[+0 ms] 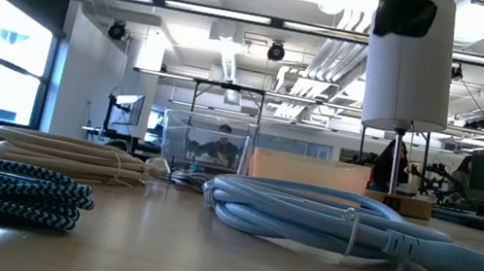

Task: Pick & Place USB Port
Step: Put the light blue hdmi cable into the orange bin

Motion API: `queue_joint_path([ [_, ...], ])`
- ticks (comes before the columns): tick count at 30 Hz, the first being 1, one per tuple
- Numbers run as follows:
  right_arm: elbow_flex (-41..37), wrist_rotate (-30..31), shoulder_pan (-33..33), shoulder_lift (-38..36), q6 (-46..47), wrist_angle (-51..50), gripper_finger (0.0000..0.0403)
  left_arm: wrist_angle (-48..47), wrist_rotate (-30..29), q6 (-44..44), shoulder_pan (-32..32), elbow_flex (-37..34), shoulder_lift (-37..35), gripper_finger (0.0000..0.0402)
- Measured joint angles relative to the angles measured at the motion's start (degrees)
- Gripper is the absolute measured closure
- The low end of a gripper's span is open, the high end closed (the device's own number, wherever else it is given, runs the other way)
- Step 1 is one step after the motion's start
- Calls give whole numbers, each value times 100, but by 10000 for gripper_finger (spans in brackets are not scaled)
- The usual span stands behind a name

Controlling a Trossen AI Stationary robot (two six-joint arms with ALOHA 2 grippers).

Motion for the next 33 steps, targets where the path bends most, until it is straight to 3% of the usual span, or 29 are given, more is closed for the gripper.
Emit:
queue_joint_path([
  [14, 0, -123, 21, 1685, -84, -96, 205, 13, -781, -193, -878, -1337, -126, 296],
  [19, 0, -73, 49, 1975, 435, 14, 205, 10, -646, -184, -881, -1643, -127, 296],
  [26, 2, 35, 263, 2098, 810, 1022, 205, 15, -299, -176, -881, -1668, -127, 296],
  [33, 0, 230, 406, 2223, 1047, 1024, 206, 13, -107, -176, -883, -1668, -127, 296],
])
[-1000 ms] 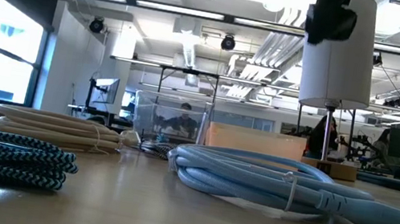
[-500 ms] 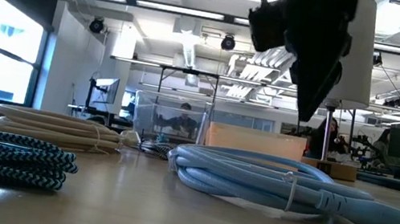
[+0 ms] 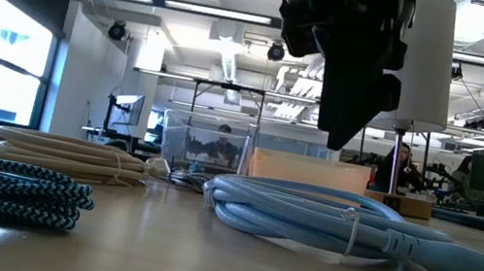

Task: Pick & Place USB Port
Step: Put the light blue hdmi cable into the orange bin

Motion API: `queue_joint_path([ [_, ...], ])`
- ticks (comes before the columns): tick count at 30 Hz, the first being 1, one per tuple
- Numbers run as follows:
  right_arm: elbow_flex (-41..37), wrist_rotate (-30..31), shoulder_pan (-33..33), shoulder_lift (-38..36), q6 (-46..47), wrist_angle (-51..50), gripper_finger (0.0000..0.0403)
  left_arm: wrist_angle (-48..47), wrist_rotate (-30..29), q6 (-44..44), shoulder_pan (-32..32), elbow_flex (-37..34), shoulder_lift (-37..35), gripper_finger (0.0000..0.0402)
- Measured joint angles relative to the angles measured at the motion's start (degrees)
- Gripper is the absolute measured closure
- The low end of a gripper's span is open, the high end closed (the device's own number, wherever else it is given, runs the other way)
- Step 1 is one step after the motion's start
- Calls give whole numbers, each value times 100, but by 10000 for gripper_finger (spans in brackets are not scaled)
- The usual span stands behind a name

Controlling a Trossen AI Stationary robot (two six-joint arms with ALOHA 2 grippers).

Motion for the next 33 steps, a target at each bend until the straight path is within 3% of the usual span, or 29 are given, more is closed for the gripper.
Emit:
queue_joint_path([
  [20, 0, -99, 216, 861, -290, 147, 210, -3, 221, -109, 0, -2, -2, 295],
  [24, 12, -345, 137, 1055, -539, 126, 256, 0, 223, -146, 0, -2, -1, 295],
  [29, 24, -431, 31, 1220, -862, 47, 375, 0, 223, -148, 0, -2, 0, 295],
  [33, 24, -345, 1, 1221, -883, 2, 377, 0, 224, -168, 0, -2, -2, 295],
])
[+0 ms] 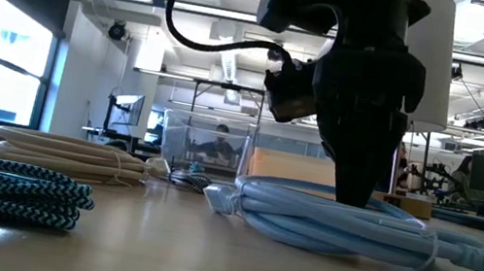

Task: Pick & Place USB Port
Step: Put the light blue hdmi cable into the orange bin

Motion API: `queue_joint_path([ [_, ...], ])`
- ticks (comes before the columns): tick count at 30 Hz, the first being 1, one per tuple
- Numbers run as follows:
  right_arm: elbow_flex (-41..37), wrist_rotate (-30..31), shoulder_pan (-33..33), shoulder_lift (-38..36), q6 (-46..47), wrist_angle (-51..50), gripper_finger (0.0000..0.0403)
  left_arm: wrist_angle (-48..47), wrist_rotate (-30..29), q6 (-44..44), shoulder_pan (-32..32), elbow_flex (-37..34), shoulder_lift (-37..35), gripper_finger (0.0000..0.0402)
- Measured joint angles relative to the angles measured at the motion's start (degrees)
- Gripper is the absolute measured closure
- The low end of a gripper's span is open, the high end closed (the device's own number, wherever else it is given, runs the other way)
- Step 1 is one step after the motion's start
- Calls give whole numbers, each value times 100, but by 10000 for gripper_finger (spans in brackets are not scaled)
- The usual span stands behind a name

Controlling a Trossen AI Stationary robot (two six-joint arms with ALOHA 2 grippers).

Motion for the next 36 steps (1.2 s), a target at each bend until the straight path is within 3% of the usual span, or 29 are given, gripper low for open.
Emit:
queue_joint_path([
  [8, 62, 344, -42, -424, -195, -816, 377, 0, -15, 0, 0, 0, 2, 295],
  [17, 827, 1560, -317, -1293, -350, -2411, 377, 0, -124, 20, -362, 0, 2, 296],
  [22, 1389, 2397, -677, -1564, -410, -3195, 377, 0, -605, 10, -630, 0, 2, 296],
  [30, 2264, 3437, -1368, -1629, -1132, -3391, 377, 2, -1400, -334, -787, 0, 0, 296],
  [36, 2557, 3772, -2250, -1629, -1480, -3485, 377, 2, -1451, -304, -774, 0, 1, 296],
])
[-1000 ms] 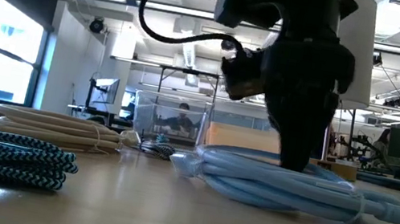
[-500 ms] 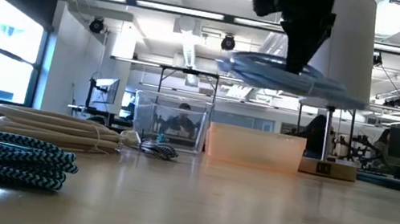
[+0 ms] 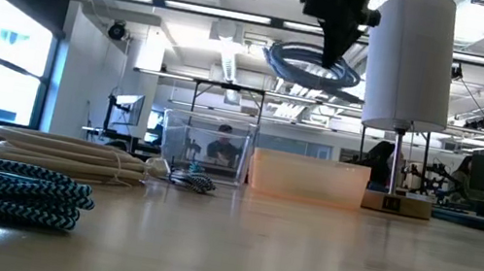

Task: Pick & Place USB Port
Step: Put the light blue hdmi cable into the orange bin, then put the violet charger cable into the transparent bin

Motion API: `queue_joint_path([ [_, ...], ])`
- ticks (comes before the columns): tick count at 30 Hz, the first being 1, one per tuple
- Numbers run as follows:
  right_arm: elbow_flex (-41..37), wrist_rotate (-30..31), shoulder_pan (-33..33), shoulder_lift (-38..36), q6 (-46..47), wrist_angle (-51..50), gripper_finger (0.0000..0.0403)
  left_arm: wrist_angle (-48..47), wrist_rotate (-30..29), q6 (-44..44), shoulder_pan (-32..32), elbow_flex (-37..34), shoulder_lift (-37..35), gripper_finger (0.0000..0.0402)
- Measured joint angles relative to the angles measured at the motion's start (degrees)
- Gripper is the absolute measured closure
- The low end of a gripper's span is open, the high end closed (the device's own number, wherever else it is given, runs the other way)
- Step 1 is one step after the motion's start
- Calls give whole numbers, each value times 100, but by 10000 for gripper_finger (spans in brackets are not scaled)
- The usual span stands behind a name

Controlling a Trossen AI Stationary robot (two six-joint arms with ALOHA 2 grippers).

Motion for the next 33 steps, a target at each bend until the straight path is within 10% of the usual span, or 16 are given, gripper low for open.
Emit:
queue_joint_path([
  [18, -52, -313, -1426, 2, -507, 573, 374, -1, -17, 1093, 2, 0, 1, 296],
  [33, -52, -596, -1434, 2, -1023, 1350, 239, -2, -11, 1102, 2, 0, 1, 296],
])
